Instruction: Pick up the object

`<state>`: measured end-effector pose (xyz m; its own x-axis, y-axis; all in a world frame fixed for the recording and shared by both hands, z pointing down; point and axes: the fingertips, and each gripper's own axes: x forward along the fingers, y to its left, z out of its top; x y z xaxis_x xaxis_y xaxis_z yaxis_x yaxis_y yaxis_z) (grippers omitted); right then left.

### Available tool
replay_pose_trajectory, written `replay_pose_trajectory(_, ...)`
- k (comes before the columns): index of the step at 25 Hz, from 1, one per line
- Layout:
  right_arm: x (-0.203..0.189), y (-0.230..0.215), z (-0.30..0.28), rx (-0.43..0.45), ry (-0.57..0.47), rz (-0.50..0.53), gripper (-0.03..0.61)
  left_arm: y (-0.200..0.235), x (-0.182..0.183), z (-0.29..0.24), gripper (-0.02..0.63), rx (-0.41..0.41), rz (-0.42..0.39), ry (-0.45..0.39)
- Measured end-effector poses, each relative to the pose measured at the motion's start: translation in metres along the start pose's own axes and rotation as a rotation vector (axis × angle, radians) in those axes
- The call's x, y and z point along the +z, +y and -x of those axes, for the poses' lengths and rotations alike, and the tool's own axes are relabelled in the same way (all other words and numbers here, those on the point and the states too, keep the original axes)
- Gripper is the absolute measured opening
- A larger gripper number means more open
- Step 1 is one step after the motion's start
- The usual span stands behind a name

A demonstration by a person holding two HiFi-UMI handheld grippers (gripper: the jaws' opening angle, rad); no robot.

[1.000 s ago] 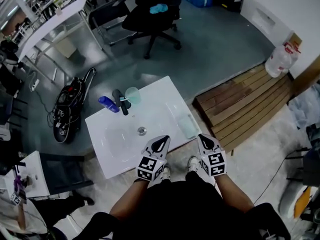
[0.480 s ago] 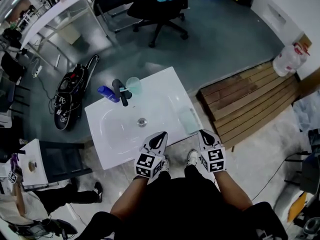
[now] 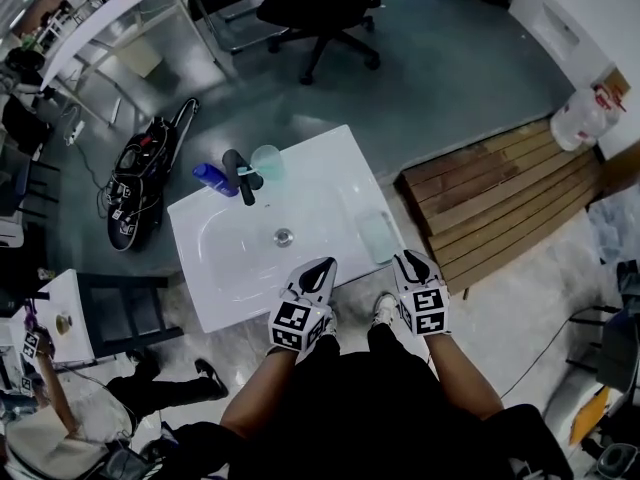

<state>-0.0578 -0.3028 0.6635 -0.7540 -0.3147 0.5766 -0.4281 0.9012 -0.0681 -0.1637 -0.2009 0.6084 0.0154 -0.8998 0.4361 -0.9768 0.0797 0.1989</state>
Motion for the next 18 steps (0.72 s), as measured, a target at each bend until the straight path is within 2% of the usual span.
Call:
replay_pose_trajectory(7, -0.007, -0.014, -0.019, -0.037, 0.059, -0.008, 0.097, 0.009, 0.0, 0.002, 0.014, 0.022, 0.012, 0.003)
replay_pose_trajectory(18, -0.02, -0.022, -0.048, -0.019, 0.156, 0.003, 0.089, 0.028, -0.003, 0.004, 0.014, 0.072, 0.043, 0.006)
